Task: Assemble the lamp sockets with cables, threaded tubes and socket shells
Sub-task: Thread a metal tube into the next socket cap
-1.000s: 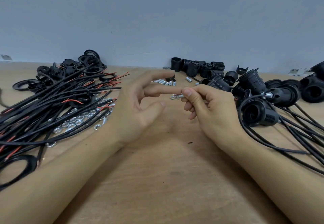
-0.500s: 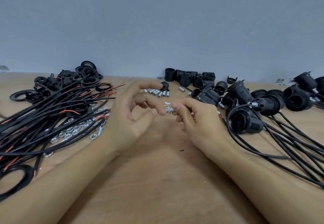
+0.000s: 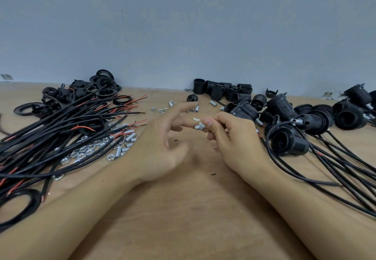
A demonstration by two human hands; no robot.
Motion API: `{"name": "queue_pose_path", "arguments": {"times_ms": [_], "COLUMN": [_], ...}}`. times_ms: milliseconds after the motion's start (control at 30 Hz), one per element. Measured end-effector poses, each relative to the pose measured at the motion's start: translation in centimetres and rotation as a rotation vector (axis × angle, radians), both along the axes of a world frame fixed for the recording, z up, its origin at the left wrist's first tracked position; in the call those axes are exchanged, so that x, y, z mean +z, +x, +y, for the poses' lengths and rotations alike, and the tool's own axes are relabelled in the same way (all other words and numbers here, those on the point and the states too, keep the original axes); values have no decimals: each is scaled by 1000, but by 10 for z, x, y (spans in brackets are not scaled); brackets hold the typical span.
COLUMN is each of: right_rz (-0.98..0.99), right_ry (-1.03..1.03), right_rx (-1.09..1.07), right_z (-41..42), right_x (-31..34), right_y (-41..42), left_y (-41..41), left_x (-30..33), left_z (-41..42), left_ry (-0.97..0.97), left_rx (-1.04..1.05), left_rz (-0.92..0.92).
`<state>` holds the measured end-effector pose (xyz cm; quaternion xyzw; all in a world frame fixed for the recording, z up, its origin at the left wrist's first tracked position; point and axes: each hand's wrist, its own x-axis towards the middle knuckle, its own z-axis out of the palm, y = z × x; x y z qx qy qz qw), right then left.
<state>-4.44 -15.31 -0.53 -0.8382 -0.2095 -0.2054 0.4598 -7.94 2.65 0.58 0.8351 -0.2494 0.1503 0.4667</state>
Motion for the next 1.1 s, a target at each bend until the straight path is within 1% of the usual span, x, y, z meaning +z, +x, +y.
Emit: {"name": "queue_pose_path", "arguments": {"times_ms": [100,133,167,200,233,267,300,333,367,433,567,633,700,867,900,1000,1100], "right_rz": [-6,1,11,19,23,22,22,25,28,34,42,49,63,60,61,83,150], "right_ry": [-8,-13,-12,-8,-4,-3,-1,1,1,-4,-38,-47,-47,-48,-44,-14,106], "right_rx": [-16,-19,-20,-24,-32,-41,-49,-55,-59,-63,-65,-67,-60,-34,-34,-30,-19], "right_z": [-1,-2,-3,-3,-4,-5,-5,-6,-6,-7,-7,-8,-9,-10,-10,-10,-11], "right_x": [-1,-1,-1,-1,-1,-1,-1,-1,0,-1,0,1,1,1,1,1,2], "right_y": [1,2,2,3,4,5,5,6,6,6,5,4,4,4,4,6,9], "left_y": [2,2,3,5,9,13,19,23,26,30,36,39,40,37,36,35,33], "left_x": [8,10,11,11,10,9,10,11,13,15,9,7,6,8,8,8,10], "left_z": [5,8,11,16,22,30,39,49,58,75,86,87,85,81,78,72,64], "left_ry": [-126,-140,-112,-22,143,357,565,722,820,882,783,787,776,556,526,465,358], "left_rx": [-25,-15,24,108,238,378,514,637,739,874,973,991,977,882,871,852,753], "left_rz": [-128,-142,-146,-149,-153,-150,-101,-1,110,243,252,266,254,203,164,-38,-254]}}
